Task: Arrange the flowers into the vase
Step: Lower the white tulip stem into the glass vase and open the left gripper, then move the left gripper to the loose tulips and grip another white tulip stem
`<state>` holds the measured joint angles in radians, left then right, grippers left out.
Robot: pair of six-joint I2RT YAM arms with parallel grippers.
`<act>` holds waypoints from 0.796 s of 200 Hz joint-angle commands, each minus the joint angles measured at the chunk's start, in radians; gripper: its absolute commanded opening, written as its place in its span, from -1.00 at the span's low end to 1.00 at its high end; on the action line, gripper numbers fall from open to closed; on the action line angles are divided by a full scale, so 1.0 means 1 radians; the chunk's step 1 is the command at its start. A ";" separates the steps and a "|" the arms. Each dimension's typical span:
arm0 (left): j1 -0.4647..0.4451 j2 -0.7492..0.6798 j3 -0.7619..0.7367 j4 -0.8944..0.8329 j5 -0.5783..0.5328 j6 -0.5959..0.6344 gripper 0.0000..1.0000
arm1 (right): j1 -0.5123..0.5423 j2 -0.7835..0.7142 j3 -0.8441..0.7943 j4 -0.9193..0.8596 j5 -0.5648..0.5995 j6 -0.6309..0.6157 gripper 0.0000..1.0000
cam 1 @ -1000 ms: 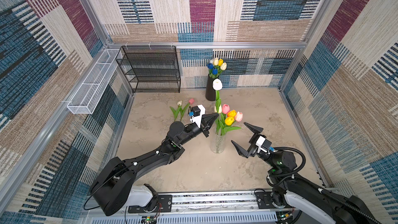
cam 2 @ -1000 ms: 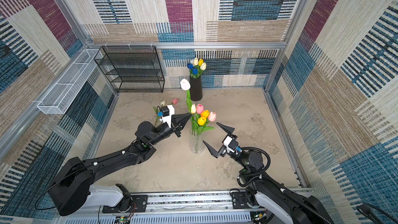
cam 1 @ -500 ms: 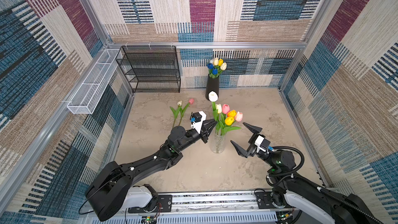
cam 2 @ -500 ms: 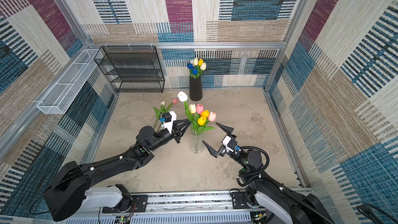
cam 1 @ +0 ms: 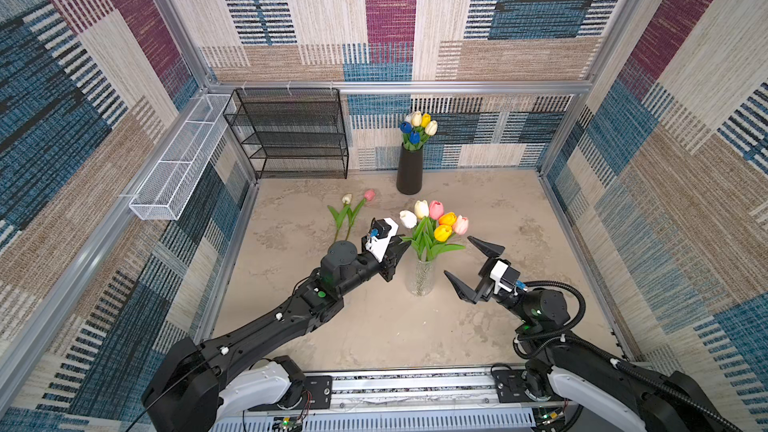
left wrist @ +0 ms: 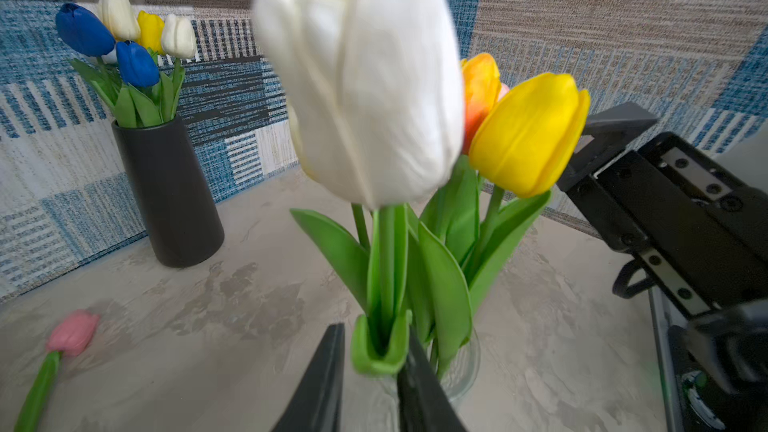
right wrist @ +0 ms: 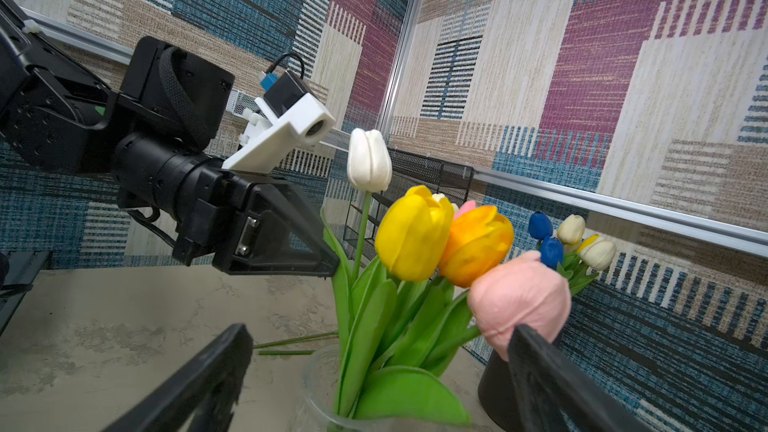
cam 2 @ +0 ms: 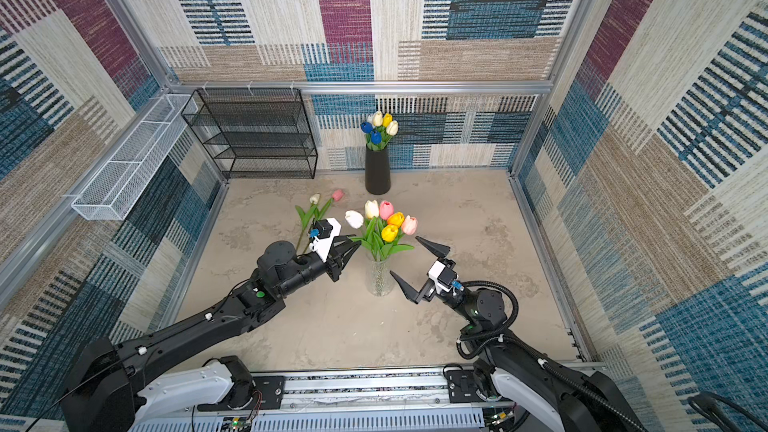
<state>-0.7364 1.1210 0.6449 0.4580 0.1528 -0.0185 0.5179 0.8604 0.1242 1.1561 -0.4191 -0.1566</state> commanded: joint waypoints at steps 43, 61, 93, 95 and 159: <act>0.109 -0.105 0.094 -0.261 0.049 0.124 -0.28 | 0.002 -0.004 0.000 0.033 -0.004 0.015 1.00; 0.182 -0.127 0.094 -0.281 0.008 0.122 -0.05 | 0.002 -0.008 0.000 0.034 -0.004 0.016 0.99; 0.408 0.010 0.142 -0.389 -0.152 -0.064 0.24 | 0.002 -0.015 -0.001 0.034 -0.003 0.015 1.00; 0.420 0.026 0.151 -0.407 -0.161 -0.078 0.24 | 0.002 -0.015 -0.002 0.033 -0.002 0.015 1.00; 0.528 0.639 0.639 -1.025 -0.292 -0.105 0.14 | 0.002 -0.017 -0.003 0.039 -0.022 0.010 1.00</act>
<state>-0.2131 1.6409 1.1912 -0.3210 -0.0837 -0.1276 0.5179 0.8486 0.1242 1.1564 -0.4194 -0.1532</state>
